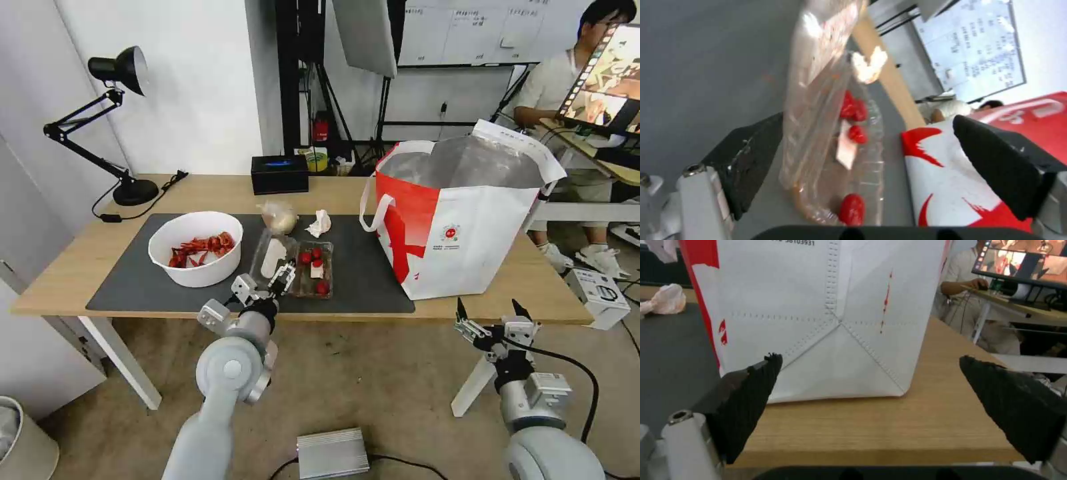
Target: Pick up the trash from the table and place it into the takeout bag.
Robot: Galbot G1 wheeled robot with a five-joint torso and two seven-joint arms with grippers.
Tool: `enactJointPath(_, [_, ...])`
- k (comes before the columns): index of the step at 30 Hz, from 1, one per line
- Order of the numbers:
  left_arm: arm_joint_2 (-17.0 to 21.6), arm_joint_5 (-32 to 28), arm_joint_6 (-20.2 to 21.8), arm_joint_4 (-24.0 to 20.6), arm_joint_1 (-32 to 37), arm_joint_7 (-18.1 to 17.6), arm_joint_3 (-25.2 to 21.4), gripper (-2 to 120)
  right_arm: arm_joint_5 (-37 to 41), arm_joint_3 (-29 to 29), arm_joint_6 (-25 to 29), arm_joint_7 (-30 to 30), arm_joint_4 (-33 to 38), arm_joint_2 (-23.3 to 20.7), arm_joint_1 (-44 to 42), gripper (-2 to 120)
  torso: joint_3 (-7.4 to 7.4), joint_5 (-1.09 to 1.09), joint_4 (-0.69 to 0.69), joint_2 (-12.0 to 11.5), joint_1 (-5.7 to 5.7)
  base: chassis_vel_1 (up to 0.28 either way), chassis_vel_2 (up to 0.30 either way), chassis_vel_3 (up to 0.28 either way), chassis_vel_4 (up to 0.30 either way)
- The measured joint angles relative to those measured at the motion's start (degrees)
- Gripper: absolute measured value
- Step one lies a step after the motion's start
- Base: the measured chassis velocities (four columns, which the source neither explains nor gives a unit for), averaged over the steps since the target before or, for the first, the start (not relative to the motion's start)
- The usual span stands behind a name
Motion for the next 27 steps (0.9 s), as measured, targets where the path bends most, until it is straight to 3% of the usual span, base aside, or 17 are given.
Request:
enactJointPath(7, [1.19, 7.28, -0.47, 0.62, 0.19, 6.27, 1.96, 100, -0.01, -0.22, 0.22, -0.26, -0.2, 0.31, -0.03, 100, 0.0, 0.0, -0.01, 0.0, 0.0, 0.0, 0.0, 0.0, 0.0])
enactJointPath(10, [2.03, 15.21, -0.6, 1.77, 0.62, 9.48, 3.66, 100, -0.01, -0.52, 0.23, -0.36, -0.2, 0.49, 0.25, 100, 0.0, 0.0, 0.0, 0.0, 0.0, 0.0, 0.0, 0.0, 0.0])
enactJointPath(15, [2.61, 22.08, -0.91, 2.79, 1.25, 11.91, 4.5, 98, -0.01, -0.79, 0.24, -0.43, -0.27, 0.72, 0.41, 100, 0.0, 0.0, -0.01, 0.0, 0.0, 0.0, 0.0, 0.0, 0.0])
enactJointPath(18, [3.71, 29.54, -2.81, 3.81, 2.15, 17.03, 4.69, 84, 0.01, -1.07, 0.25, -0.52, -0.41, 0.8, 0.58, 100, 0.0, 0.0, 0.0, 0.0, 0.0, 0.0, 0.0, 0.0, 0.0])
enactJointPath(20, [3.97, 31.12, -3.3, 3.93, 2.42, 18.43, 4.69, 81, 0.01, -1.13, 0.26, -0.54, -0.46, 0.81, 0.65, 100, 0.0, 0.0, 0.0, 0.0, 0.0, 0.0, 0.0, 0.0, 0.0])
enactJointPath(22, [4.29, 34.06, -4.24, 3.96, 2.96, 21.36, 4.74, 70, 0.01, -1.32, 0.28, -0.58, -0.59, 0.81, 0.72, 100, 0.0, 0.0, 0.0, 0.0, 0.0, 0.0, 0.0, 0.0, 0.0])
enactJointPath(27, [4.3, 35.88, -5.0, 3.95, 3.18, 23.71, 4.94, 66, -0.01, -1.57, 0.3, -0.61, -0.77, 0.84, 0.75, 100, 0.0, 0.0, 0.0, 0.0, 0.0, 0.0, 0.0, 0.0, 0.0])
